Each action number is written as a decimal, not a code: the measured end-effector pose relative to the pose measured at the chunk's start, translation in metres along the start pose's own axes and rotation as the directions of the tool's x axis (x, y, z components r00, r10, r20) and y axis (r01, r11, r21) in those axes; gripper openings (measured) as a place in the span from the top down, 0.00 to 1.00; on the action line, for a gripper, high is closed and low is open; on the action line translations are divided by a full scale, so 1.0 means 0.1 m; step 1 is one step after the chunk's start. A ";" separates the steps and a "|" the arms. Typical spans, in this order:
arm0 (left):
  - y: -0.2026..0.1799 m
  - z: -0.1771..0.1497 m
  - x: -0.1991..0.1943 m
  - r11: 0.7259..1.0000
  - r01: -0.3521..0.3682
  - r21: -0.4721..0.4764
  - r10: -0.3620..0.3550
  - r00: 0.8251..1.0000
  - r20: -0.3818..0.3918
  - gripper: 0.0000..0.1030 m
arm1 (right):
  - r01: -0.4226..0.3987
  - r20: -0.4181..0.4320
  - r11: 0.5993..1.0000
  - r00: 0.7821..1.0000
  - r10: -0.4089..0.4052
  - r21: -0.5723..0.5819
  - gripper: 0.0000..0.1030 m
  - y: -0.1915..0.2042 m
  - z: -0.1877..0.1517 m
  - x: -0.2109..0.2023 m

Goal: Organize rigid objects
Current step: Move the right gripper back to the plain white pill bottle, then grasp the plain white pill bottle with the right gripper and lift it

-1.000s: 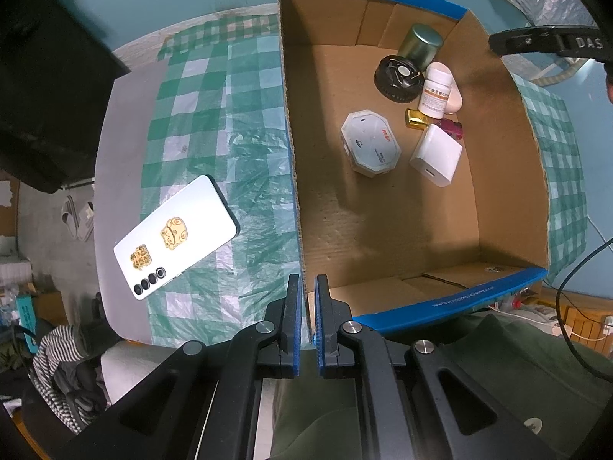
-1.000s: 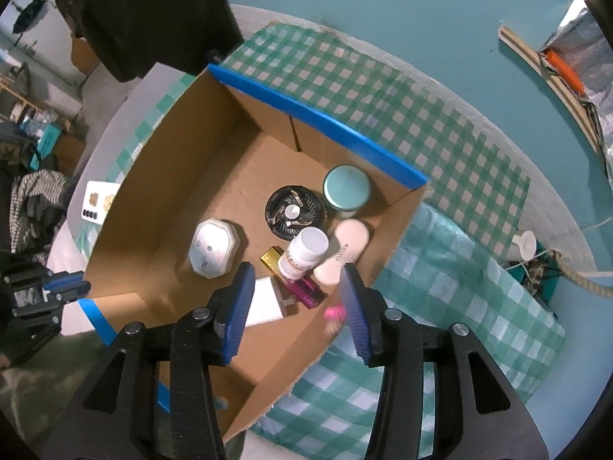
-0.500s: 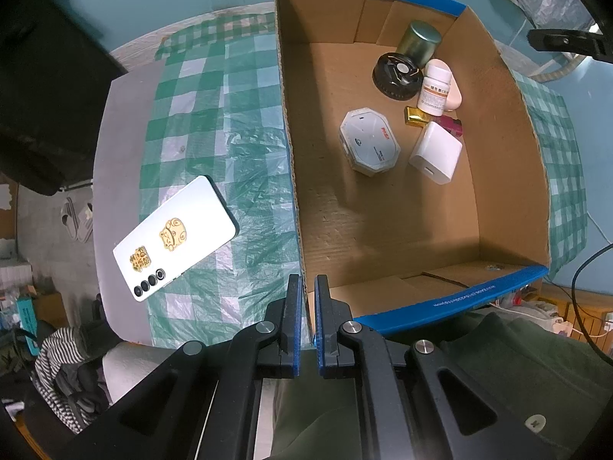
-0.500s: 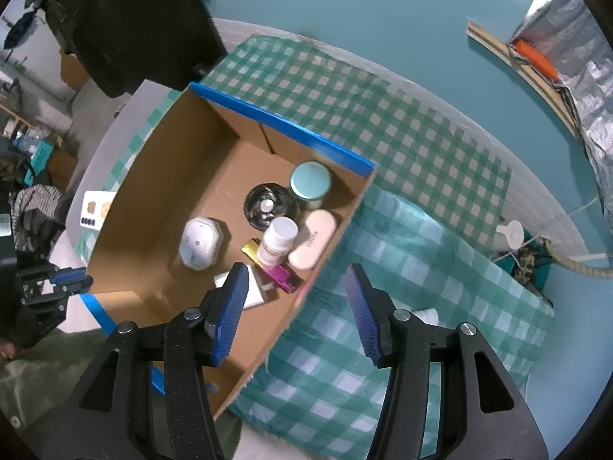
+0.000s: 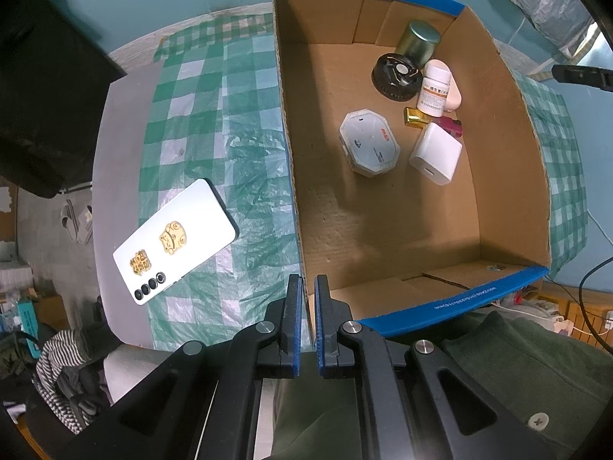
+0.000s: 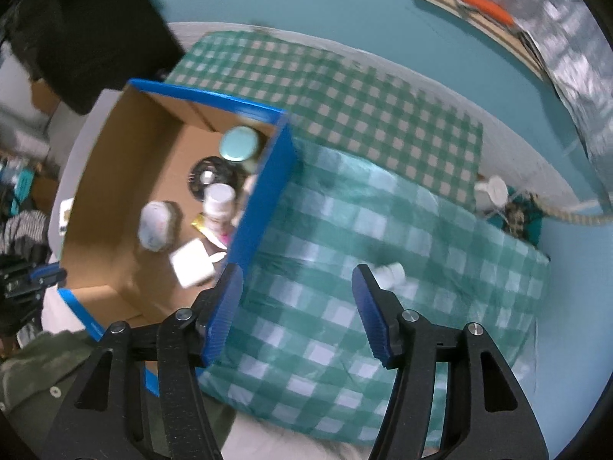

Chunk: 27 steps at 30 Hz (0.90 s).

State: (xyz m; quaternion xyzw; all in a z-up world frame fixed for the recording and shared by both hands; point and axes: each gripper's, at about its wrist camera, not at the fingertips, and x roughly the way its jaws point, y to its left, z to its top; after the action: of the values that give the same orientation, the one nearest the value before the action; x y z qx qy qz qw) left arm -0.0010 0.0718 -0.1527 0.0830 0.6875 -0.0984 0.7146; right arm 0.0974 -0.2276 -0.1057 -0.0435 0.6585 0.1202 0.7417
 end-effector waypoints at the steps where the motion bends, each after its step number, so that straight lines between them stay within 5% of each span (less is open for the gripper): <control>1: 0.00 0.00 0.00 1.000 0.000 0.000 0.000 1.000 0.001 0.94 | -0.009 0.000 0.999 1.000 0.009 0.031 0.41 -0.08 -0.01 0.02; 6: 0.01 0.03 -0.02 1.000 -0.001 0.001 0.001 1.000 0.006 0.94 | -0.024 -0.015 0.969 0.999 0.029 0.246 0.40 -0.55 -0.09 0.22; 14: 0.02 0.04 -0.02 1.000 -0.002 0.000 0.002 1.000 0.003 0.94 | -0.049 -0.032 0.866 0.997 0.075 0.498 0.40 -1.04 -0.19 0.61; 27: 0.02 0.04 -0.01 1.000 0.000 -0.001 0.000 1.000 0.004 0.94 | -0.022 -0.090 0.762 0.990 0.105 0.647 0.44 -1.30 -0.30 1.13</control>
State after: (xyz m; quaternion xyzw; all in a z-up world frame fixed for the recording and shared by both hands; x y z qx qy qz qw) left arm 0.0028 0.0729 -0.1514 0.0821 0.6863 -0.0982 0.7159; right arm 0.1109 -0.3465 -0.2337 0.2287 0.7044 -0.0907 0.6657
